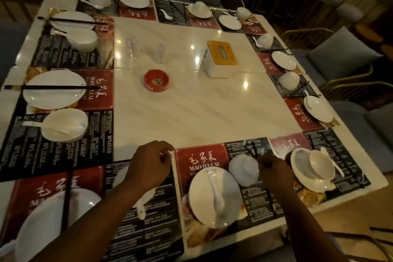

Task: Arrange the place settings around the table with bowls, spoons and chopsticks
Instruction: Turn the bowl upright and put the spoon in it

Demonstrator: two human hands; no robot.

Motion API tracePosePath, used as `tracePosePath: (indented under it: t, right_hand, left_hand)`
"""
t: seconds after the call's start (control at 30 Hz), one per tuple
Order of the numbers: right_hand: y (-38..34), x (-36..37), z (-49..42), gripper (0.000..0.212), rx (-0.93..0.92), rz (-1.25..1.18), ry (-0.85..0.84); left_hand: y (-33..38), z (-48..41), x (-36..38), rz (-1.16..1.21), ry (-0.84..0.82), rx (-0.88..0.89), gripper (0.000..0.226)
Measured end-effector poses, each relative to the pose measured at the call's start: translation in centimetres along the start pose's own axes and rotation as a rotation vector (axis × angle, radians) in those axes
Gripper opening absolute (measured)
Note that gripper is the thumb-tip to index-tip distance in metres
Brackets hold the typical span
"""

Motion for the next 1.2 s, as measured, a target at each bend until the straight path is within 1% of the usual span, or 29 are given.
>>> tracePosePath:
  t: [0.1,0.17,0.27,0.37,0.4,0.47,0.5,0.57,0.63,0.67,0.8,0.9,1.0,1.1,1.2]
  right_hand:
    - [4.1,-1.1,-3.6,0.011,-0.012,0.007,-0.090]
    - [6.5,-1.4,-5.6,0.010,-0.054,-0.013,-0.191]
    - [9.4,-0.7,-7.5,0.008,-0.139,-0.009,-0.325]
    - [11.1,0.0,-8.7,0.022,-0.173,-0.025,-0.384]
    - [11.1,0.2,-8.9,0.022,-0.199,-0.043,-0.384]
    - [10.5,0.4,-8.7,0.013,-0.253,-0.105,-0.332]
    - [10.0,0.6,-8.4,0.016,-0.284,-0.154,-0.309]
    - [9.0,0.9,-7.8,0.037,-0.384,-0.220,-0.351]
    - [8.2,1.3,-7.0,0.063,-0.499,-0.160,-0.448]
    - [7.9,1.5,-6.6,0.073,-0.550,-0.114,-0.473]
    - [8.2,3.7,-6.4,0.096,-0.602,-0.043,-0.494]
    - [8.5,5.2,-6.9,0.107,-0.618,0.035,-0.498]
    - [8.5,5.4,-7.2,0.104,-0.642,0.000,-0.499]
    - [8.2,4.5,-7.2,0.094,-0.697,-0.090,-0.489]
    - [7.7,2.8,-7.7,0.090,-0.587,-0.268,-0.551]
  left_hand:
    - [2.5,-2.0,4.5,-0.035,0.009,-0.030,0.017]
    - [3.9,-3.2,7.8,-0.043,0.008,-0.074,0.017]
    - [5.7,-3.9,11.9,-0.049,-0.004,-0.149,0.010]
    - [6.3,-3.7,14.5,-0.139,-0.051,-0.205,0.005]
    - [6.4,-3.5,15.0,-0.164,-0.057,-0.233,0.005]
    - [6.5,-3.1,15.8,-0.188,-0.054,-0.275,0.008]
    - [6.7,-2.9,16.2,-0.192,-0.054,-0.285,0.010]
    - [7.3,-2.6,17.2,-0.175,-0.060,-0.288,0.016]
    - [7.7,-2.5,18.1,-0.153,-0.069,-0.295,0.023]
    - [7.9,-2.6,18.6,-0.146,-0.078,-0.294,0.026]
    - [9.1,-3.1,20.0,-0.137,-0.088,-0.259,0.033]
    - [10.1,-3.6,20.6,-0.163,-0.102,-0.175,0.036]
    - [10.4,-3.9,21.4,-0.152,-0.167,-0.079,0.047]
    - [10.2,-4.2,22.4,-0.194,-0.250,-0.013,0.068]
    - [10.4,-4.6,23.1,-0.229,-0.302,0.062,0.083]
Point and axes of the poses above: each hand's wrist, its own z-axis away from the middle knuckle, its own x-axis out of the palm, y = z × x, the point moved 2 cm from there along -z, towards the middle knuckle, and after that the axes turned 9 degrees about -y, right-handed, at the moved point
